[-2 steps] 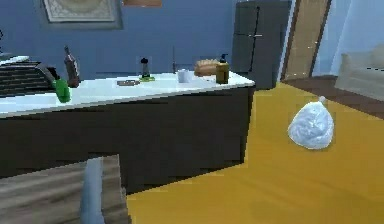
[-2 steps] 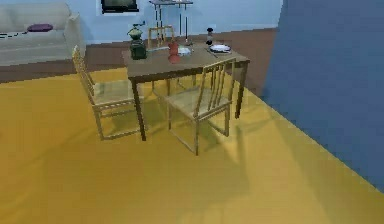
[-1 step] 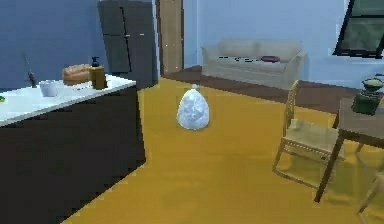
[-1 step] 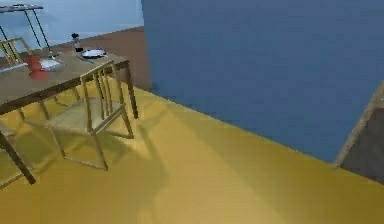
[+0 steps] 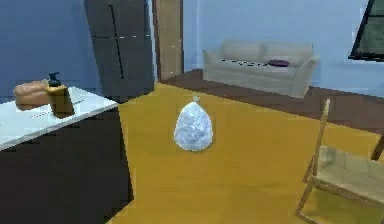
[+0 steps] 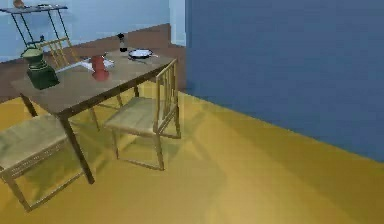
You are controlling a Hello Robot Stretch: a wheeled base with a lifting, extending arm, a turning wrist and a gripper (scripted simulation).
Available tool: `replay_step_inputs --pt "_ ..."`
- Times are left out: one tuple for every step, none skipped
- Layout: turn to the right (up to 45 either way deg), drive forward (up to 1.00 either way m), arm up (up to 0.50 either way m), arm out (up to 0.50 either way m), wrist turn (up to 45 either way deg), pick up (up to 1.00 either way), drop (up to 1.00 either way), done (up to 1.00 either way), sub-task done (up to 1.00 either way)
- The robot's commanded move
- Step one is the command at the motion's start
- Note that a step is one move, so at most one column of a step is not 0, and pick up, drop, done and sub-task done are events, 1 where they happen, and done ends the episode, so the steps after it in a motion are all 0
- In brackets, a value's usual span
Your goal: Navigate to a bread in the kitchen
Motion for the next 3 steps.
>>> replay_step_inputs --pt "-39.0 0.00 0.00 0.00 0.0 0.00 0.00 0.00 0.00" --pt "0.0 0.65 0.00 0.00 0.0 0.00 0.00 0.00 0.00" --pt "0.0 0.00 0.00 0.00 0.0 0.00 0.00 1.00 0.00"
